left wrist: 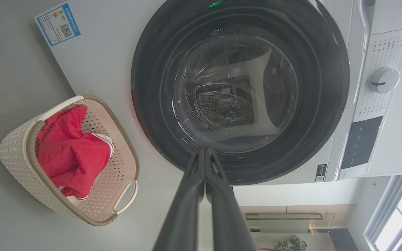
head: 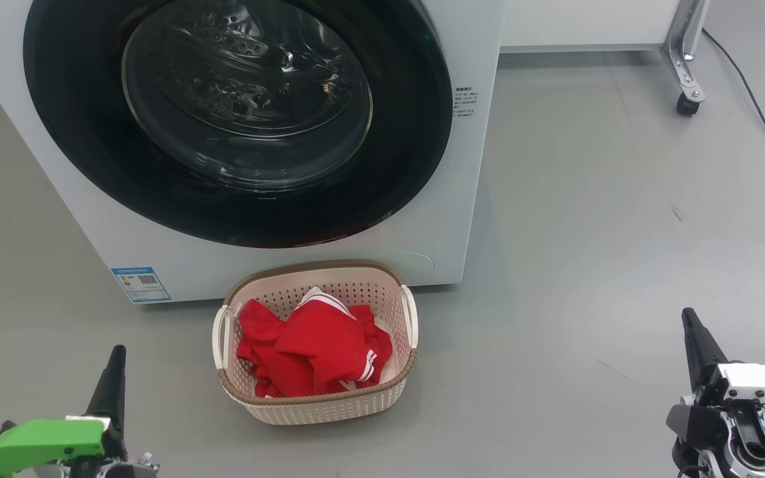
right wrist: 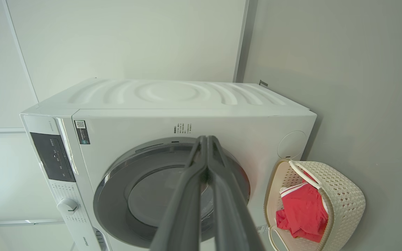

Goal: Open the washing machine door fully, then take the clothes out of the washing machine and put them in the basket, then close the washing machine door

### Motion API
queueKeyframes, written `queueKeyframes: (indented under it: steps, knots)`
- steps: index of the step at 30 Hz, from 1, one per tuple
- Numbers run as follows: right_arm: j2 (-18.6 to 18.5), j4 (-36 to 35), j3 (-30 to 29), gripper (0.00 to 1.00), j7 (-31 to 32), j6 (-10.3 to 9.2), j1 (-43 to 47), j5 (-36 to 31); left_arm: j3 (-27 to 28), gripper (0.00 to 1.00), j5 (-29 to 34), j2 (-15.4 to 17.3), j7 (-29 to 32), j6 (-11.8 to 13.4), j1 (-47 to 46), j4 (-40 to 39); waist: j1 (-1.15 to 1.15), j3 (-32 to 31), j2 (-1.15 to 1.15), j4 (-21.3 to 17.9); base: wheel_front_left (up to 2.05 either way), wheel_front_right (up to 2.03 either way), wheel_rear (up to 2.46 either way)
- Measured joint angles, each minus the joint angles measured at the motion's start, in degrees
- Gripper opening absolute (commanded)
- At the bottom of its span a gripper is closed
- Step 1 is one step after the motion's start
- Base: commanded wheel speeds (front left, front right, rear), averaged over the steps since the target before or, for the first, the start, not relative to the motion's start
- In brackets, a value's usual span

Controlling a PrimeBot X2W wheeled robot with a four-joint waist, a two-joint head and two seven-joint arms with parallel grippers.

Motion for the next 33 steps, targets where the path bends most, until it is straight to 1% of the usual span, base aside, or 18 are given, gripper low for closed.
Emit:
queueKeyframes:
  steps: [6, 8, 33]
  knots:
    - [0.0, 0.07, -0.03, 0.0, 0.03, 0.01, -0.01, 0.0, 0.03, 0.0, 0.0, 0.0, 0.0, 0.0, -0.01, 0.1, 0.0, 0.0, 0.0, 0.0, 0.0, 0.0, 0.0]
    - [0.01, 0.1, -0.03, 0.0, 0.03, 0.3, -0.01, 0.0, 0.03, 0.0, 0.0, 0.0, 0.01, 0.0, -0.02, 0.15, 0.0, 0.0, 0.0, 0.0, 0.0, 0.0, 0.0]
    - [0.05, 0.2, -0.16, 0.0, 0.04, 0.3, -0.02, -0.01, 0.2, 0.0, 0.02, -0.05, 0.02, -0.01, -0.1, 0.35, 0.0, -0.01, 0.0, 0.0, 0.0, 0.0, 0.0]
